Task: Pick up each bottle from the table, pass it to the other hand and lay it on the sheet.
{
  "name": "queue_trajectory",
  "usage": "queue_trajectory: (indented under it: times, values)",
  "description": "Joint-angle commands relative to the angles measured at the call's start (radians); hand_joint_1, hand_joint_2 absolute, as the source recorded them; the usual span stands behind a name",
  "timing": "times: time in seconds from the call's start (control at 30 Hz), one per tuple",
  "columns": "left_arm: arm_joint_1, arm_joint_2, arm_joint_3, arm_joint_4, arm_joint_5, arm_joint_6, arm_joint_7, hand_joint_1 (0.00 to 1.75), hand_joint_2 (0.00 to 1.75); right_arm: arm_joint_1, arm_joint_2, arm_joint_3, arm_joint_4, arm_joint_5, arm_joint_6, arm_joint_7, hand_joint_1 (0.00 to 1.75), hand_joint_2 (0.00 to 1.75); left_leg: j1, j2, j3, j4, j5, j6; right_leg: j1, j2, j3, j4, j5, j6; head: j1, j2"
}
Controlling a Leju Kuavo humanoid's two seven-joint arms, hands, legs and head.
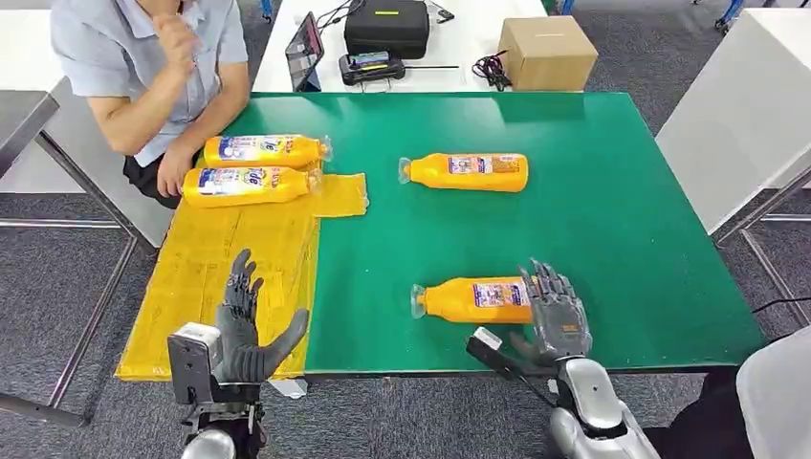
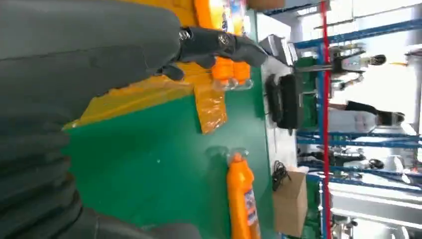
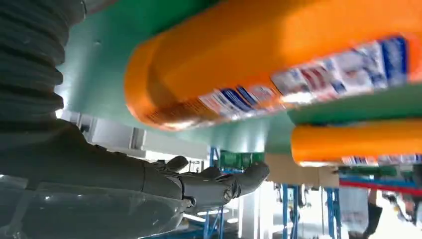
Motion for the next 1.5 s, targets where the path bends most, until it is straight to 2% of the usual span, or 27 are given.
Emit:
queue_trajectory:
  times: [0.03,0.4,0.57,0.73,1.07,1.27,1.5]
  values:
    - [0.002,0.055,-0.047,-0.006,0.024,-0.031,0.036,0.0,1.75,0.033,-0.069,0.075,-0.077,-0.036,0.054,-0.004,0.0,1.75,0.002,0.001,0.004,0.001,-0.002,-0.003,0.002,0.0,0.004,0.0,-0.002,-0.003,0.0,0.0]
    - [-0.006,0.049,-0.063,0.006,-0.02,-0.002,0.015,0.0,1.75,0.04,-0.056,0.085,-0.111,-0.012,0.012,0.016,0.0,1.75,0.001,0.001,0.002,0.0,-0.001,-0.002,0.001,0.0,0.002,-0.001,-0.001,-0.002,0.0,0.0]
    - [-0.039,0.05,-0.085,0.059,0.007,-0.026,0.009,0.0,1.75,-0.057,-0.013,0.026,0.034,-0.031,-0.088,-0.019,0.0,1.75,0.002,0.004,0.006,0.001,-0.003,-0.003,0.003,0.002,0.005,-0.001,-0.001,-0.004,0.0,0.0]
    - [-0.054,0.049,-0.096,0.076,0.031,-0.041,0.01,0.0,1.75,-0.127,0.005,-0.01,0.162,-0.026,-0.107,-0.019,0.0,1.75,0.001,0.003,0.005,-0.001,-0.001,-0.002,0.002,0.002,0.004,-0.002,0.001,-0.003,0.0,0.0]
    - [-0.057,0.066,-0.101,0.08,0.004,-0.041,0.041,0.0,1.75,-0.103,0.009,-0.028,0.166,-0.043,-0.048,-0.012,0.0,1.75,0.002,0.001,0.005,-0.001,-0.001,-0.002,0.002,0.001,0.004,-0.001,-0.001,-0.003,0.0,0.0]
    - [-0.062,0.066,-0.108,0.092,-0.037,-0.055,0.075,0.0,1.75,-0.087,0.02,-0.005,0.155,-0.109,0.023,-0.046,0.0,1.75,0.002,0.002,0.004,0.0,-0.001,-0.002,0.002,0.001,0.004,-0.001,0.0,-0.003,0.0,0.0]
    - [-0.067,0.053,-0.109,0.098,-0.04,-0.068,0.077,0.0,1.75,-0.126,0.009,0.032,0.209,-0.057,0.007,-0.025,0.0,1.75,0.001,0.002,0.003,-0.001,-0.001,-0.002,0.002,0.001,0.003,-0.001,0.0,-0.002,0.0,0.0]
